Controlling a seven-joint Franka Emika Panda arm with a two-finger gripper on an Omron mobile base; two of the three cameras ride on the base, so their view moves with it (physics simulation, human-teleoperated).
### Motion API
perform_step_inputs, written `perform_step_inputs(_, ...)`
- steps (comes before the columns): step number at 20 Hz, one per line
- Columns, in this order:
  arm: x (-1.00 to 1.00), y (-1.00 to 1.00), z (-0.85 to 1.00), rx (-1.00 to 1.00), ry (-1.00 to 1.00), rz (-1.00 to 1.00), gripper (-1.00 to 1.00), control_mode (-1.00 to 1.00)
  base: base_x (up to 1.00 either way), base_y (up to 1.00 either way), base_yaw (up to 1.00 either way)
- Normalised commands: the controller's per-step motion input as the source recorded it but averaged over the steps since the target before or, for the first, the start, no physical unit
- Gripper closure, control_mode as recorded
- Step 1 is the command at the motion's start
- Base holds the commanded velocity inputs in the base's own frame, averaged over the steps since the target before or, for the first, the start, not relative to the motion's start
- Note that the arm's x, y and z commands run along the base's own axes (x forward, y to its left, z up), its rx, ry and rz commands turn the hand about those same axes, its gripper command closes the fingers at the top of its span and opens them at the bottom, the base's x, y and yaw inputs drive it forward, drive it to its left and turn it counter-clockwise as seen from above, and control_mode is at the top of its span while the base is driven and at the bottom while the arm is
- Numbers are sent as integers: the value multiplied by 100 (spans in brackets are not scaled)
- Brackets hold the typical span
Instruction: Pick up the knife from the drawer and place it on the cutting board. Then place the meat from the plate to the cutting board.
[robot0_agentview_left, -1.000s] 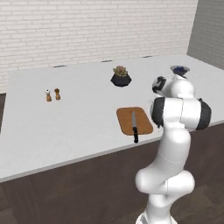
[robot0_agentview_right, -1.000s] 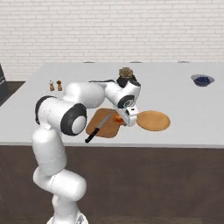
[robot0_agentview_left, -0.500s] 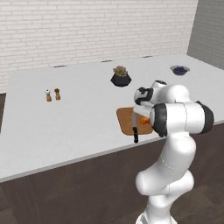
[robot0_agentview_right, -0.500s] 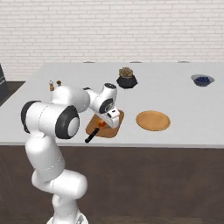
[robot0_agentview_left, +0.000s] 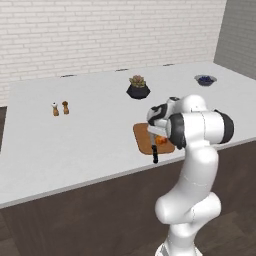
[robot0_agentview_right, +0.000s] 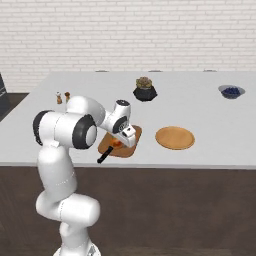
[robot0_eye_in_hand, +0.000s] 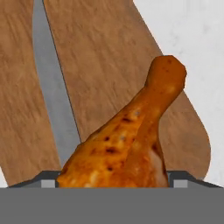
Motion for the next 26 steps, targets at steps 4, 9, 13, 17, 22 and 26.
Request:
perform_step_inputs(4, 59, 0, -19, -2, 0, 7, 100, -100, 0, 0, 0)
perform_step_inputs(9, 52, 0, -8, -1, -3, 7, 100, -100, 0, 0, 0)
perform_step_inputs(13, 51, 0, 0, -1, -6, 4, 100, -100, 0, 0, 0)
perform_step_inputs(17, 30, 0, -5, -1, -3, 4, 100, -100, 0, 0, 0)
perform_step_inputs(22, -35, -3, -8, 0, -1, 7, -100, -100, 0, 0, 0)
perform_step_inputs(26, -53, -6, 13, 0, -9, 6, -100, -100, 0, 0, 0)
